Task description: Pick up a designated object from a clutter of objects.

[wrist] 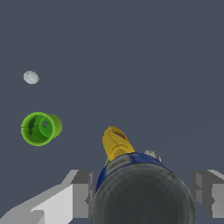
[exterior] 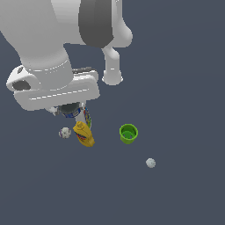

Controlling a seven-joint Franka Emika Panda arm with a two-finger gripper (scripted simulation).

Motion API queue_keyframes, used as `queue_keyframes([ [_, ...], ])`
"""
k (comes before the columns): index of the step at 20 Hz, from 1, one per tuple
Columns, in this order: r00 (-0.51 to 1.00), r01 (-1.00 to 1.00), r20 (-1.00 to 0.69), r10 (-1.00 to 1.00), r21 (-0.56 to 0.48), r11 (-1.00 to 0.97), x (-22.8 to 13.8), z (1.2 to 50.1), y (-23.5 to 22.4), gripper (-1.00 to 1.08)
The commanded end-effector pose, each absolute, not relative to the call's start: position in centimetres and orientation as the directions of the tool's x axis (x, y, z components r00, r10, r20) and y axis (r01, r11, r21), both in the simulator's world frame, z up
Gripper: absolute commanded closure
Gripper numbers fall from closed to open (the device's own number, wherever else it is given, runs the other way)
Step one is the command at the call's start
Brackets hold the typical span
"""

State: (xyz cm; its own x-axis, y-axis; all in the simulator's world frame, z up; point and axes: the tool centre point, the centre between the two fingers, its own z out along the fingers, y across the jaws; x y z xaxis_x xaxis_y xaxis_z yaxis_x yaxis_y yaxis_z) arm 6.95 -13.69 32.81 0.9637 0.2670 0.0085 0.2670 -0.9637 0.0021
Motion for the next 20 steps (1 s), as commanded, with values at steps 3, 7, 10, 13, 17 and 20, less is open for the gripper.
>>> queue_keyframes([
  [3, 0.964, 0.266, 0.006, 0.266, 0.001, -0.964, 8.2, 35.5, -14.6, 1.08],
  [7, 0.964, 0.265, 0.004, 0.265, 0.001, -0.964, 9.2, 37.5, -15.2, 1.08],
  [10, 0.964, 0.264, 0.003, 0.264, 0.001, -0.964, 9.8, 38.6, -15.6, 1.08],
  [13, 0.965, 0.263, 0.002, 0.263, 0.000, -0.965, 10.3, 39.5, -15.9, 1.08],
  [17, 0.965, 0.263, 0.000, 0.263, 0.000, -0.965, 10.8, 40.2, -16.2, 1.08],
  [20, 0.965, 0.263, 0.000, 0.263, 0.000, -0.965, 11.0, 40.6, -16.3, 1.08],
])
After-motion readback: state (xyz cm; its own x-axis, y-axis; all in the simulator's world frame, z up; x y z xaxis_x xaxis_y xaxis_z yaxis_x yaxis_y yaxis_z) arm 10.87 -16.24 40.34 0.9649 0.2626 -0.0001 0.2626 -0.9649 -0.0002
